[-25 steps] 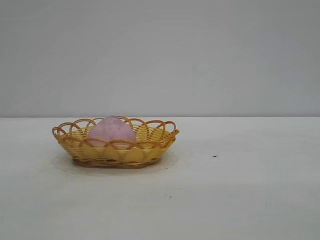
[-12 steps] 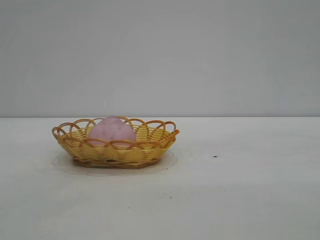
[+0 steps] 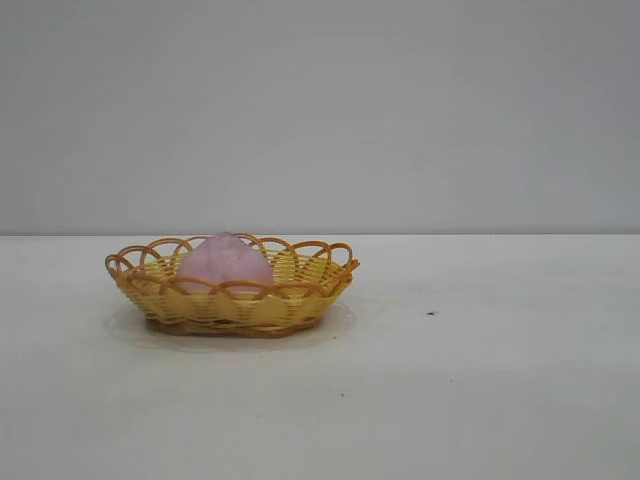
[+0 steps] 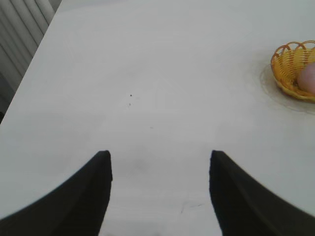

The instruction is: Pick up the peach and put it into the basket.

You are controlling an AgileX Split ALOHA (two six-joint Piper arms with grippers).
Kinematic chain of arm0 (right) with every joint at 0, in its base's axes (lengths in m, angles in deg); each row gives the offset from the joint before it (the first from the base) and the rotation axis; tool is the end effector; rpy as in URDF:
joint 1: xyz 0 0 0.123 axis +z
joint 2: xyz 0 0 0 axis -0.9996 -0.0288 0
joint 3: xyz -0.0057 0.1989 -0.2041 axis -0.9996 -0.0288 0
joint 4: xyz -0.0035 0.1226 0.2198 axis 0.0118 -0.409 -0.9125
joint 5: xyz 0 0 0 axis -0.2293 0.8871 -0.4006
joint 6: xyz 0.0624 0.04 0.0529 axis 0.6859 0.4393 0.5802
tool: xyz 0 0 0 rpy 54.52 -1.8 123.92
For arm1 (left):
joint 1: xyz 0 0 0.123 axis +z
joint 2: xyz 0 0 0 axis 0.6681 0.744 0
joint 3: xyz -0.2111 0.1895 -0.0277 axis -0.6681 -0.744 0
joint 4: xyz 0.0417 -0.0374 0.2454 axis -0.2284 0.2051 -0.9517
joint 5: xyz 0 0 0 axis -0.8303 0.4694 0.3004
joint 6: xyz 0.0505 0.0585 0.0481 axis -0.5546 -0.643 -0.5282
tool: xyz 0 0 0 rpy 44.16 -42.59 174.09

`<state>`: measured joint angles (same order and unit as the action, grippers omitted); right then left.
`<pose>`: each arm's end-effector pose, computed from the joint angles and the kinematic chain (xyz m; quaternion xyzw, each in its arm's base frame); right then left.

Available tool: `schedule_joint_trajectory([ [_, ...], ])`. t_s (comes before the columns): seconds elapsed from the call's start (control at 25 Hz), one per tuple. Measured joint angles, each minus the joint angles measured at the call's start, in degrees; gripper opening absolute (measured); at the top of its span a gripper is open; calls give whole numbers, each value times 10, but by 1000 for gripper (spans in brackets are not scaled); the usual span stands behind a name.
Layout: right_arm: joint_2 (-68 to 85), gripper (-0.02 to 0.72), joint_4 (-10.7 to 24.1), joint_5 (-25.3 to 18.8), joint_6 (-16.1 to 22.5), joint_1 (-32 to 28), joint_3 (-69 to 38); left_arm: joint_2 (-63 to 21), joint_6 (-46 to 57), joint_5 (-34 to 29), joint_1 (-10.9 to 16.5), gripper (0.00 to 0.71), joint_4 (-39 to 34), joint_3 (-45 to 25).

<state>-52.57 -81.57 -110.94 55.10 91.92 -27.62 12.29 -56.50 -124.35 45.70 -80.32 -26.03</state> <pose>-0.0101 0.0043 0.2678 -0.0541 0.8704 0.0303 0.4885 -0.0087 0.0026 0.2681 -0.0403 0.8666 0.0294 0.4966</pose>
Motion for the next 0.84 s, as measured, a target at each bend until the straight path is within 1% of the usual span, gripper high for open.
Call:
schedule_joint_trajectory([
  [0.36, 0, 417, 0, 0, -1, 0, 0, 0, 0, 0, 0, 383, 0, 0],
  [0.4, 0, 369, 0, 0, -1, 0, 0, 0, 0, 0, 0, 383, 0, 0],
  [0.44, 0, 355, 0, 0, -1, 0, 0, 0, 0, 0, 0, 383, 0, 0],
  [0.52, 0, 363, 0, 0, -1, 0, 0, 0, 0, 0, 0, 383, 0, 0],
  [0.56, 0, 312, 0, 0, -1, 0, 0, 0, 0, 0, 0, 383, 0, 0],
  [0.64, 0, 312, 0, 0, -1, 0, 0, 0, 0, 0, 0, 383, 0, 0],
  [0.68, 0, 258, 0, 0, -1, 0, 0, 0, 0, 0, 0, 383, 0, 0],
  [0.72, 0, 245, 0, 0, -1, 0, 0, 0, 0, 0, 0, 383, 0, 0],
  [0.84, 0, 255, 0, 0, -1, 0, 0, 0, 0, 0, 0, 383, 0, 0],
])
